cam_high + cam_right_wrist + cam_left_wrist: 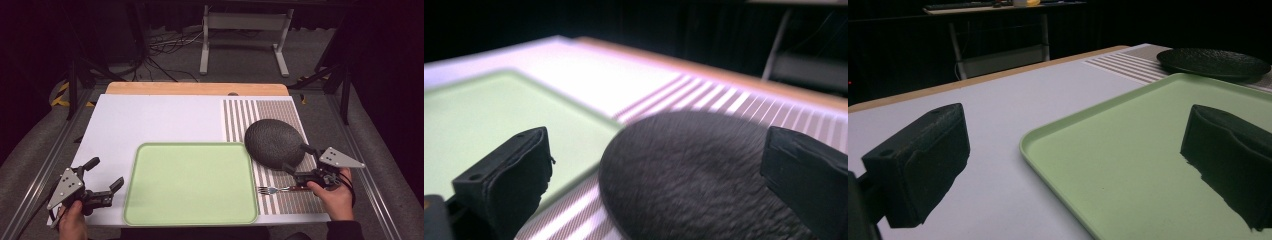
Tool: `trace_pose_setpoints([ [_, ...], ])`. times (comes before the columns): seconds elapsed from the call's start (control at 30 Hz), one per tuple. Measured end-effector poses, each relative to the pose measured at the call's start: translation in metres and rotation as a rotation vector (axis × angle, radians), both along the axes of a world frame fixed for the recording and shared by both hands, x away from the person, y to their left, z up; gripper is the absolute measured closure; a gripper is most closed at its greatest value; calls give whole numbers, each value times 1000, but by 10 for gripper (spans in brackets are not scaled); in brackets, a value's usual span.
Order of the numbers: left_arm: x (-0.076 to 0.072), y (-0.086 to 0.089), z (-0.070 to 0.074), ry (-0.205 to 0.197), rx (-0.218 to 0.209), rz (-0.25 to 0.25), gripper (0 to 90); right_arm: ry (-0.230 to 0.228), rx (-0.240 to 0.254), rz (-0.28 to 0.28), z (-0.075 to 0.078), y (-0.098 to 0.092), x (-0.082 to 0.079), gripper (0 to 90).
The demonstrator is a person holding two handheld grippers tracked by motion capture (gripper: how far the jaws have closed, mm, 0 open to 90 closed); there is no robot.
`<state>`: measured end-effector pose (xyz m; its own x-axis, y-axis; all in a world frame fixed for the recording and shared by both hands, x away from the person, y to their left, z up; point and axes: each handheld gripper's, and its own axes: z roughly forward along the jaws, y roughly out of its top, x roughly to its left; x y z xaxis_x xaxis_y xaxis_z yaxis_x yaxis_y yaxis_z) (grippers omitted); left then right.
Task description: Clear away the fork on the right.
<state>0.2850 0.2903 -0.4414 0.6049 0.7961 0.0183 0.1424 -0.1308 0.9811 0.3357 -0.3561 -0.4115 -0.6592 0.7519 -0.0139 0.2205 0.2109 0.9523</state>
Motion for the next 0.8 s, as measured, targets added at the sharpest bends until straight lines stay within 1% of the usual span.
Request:
trace_pose_setpoints([
  [0.03,0,0,0,0,-1,-1,0,28,-55,41,4,4,2,13],
  [0.07,0,0,0,1,0,-3,0,28,-55,41,4,4,2,13],
  [0.1,0,0,0,2,1,-3,0,42,-77,56,6,5,2,14],
  [0.2,0,0,0,2,-1,-5,0,80,-117,74,13,8,5,14],
  [0.23,0,0,0,2,0,-4,0,92,-141,81,15,9,5,14],
  [0.27,0,0,0,0,-1,-4,0,106,-163,90,17,10,6,15],
  [0.3,-1,0,0,-1,-2,-3,1,123,-175,102,19,11,7,15],
  [0.33,-1,0,0,-1,-2,-3,0,151,-189,120,20,11,8,19],
  [0.37,-1,0,0,-4,-5,-1,0,163,-201,129,21,11,8,21],
  [0.5,0,0,0,0,-3,-1,0,197,-265,157,27,13,10,22],
  [0.6,0,0,0,2,-1,-3,0,215,-315,181,33,16,11,23],
  [0.8,0,0,0,-2,-6,-2,0,247,-387,217,40,21,12,25],
])
